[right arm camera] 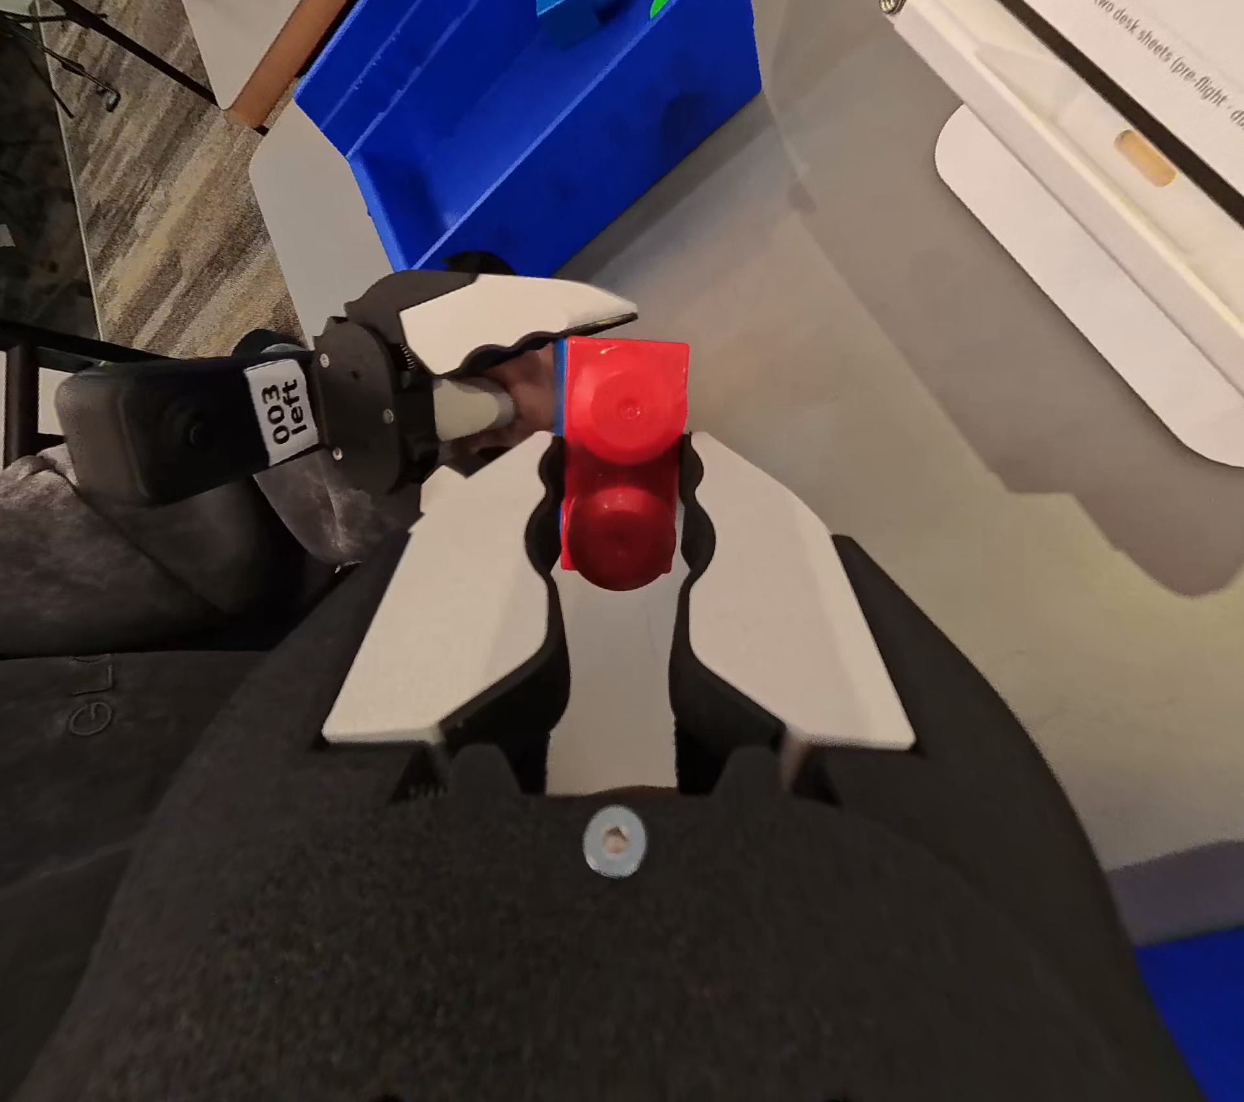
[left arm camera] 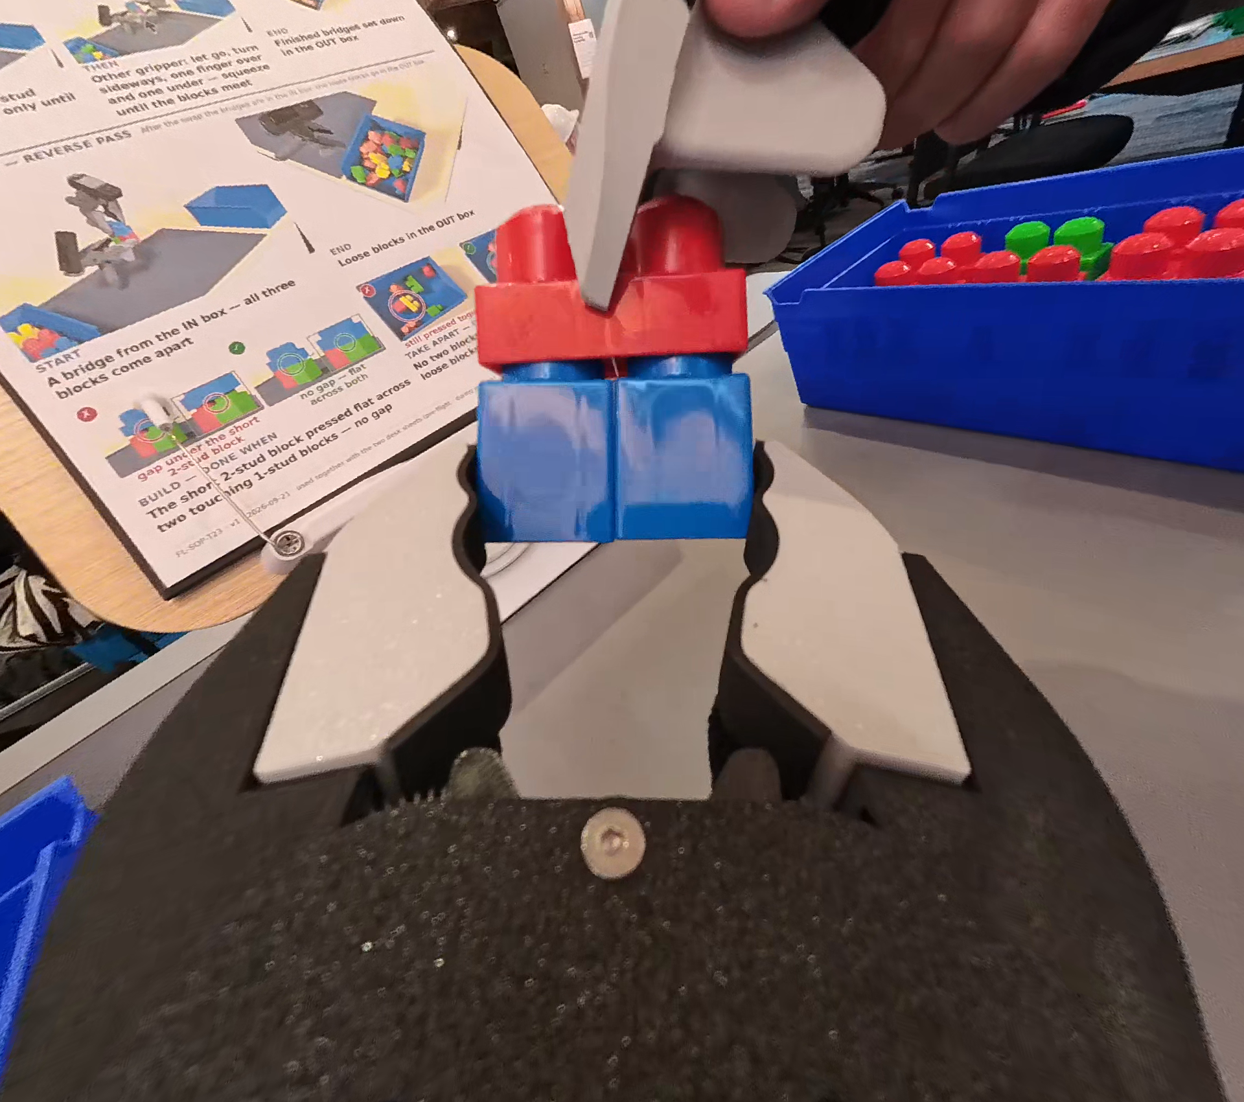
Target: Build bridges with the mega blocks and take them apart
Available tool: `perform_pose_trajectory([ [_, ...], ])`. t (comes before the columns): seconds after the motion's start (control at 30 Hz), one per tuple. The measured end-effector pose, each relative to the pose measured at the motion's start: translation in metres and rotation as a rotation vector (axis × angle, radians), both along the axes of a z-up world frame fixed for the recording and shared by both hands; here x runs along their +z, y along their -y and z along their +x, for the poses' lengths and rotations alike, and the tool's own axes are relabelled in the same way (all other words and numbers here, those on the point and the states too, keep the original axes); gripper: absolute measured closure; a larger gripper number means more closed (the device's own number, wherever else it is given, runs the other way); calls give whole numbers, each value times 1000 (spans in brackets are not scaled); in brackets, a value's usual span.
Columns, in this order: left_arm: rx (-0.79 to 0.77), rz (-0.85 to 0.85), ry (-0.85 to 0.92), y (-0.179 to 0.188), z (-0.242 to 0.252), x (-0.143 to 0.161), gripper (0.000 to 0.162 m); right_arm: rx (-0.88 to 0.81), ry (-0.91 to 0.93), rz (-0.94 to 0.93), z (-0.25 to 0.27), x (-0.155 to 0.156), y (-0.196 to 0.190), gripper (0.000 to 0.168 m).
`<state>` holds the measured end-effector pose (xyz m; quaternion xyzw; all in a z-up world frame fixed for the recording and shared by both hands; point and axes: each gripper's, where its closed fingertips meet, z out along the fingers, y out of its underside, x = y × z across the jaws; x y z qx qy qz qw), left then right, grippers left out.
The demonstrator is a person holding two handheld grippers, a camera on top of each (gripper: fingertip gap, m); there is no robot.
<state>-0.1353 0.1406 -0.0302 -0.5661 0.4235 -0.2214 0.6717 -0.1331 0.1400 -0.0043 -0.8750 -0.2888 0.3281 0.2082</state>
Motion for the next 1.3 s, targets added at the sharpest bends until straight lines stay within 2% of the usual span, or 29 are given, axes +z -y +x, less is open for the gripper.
perform_pose_trajectory([
  [0.03, 2, 4, 5, 1, -1, 1, 87, -4, -5, 1, -1, 0, 0, 135],
  [0.2, -16, -1, 21, 3, -2, 6, 87, -20, -86, -29, -2, 3, 2, 136],
  [0.33, -32, 11, 41, 8, -3, 9, 87, 2, -284, -116, -4, 7, 7, 136],
  [0.43, -53, 5, 26, 11, 0, 6, 87, 6, -352, -155, 0, 1, 10, 136],
  [0.57, -54, 12, 3, 12, 3, 1, 87, -2, -331, -139, 3, -4, 11, 135],
  [0.67, -52, 16, -17, 13, 6, -2, 88, -17, -234, -108, 5, -13, 10, 135],
  [0.87, -48, 19, -29, 11, 5, -3, 88, -17, -226, -98, 3, -15, 9, 135],
  [1.13, -82, 26, -43, 17, 7, 0, 88, -1, -305, -119, 6, -14, 14, 135],
  [1.17, -86, 40, -47, 19, 7, 4, 88, 22, -330, -101, 6, -11, 16, 133],
  [1.23, -100, 57, -24, 24, 4, 14, 88, 4, -408, -63, 12, -7, 13, 111],
  [1.3, -127, 33, 30, 26, -3, 23, 88, -44, -675, -61, 18, 13, 9, 89],
])
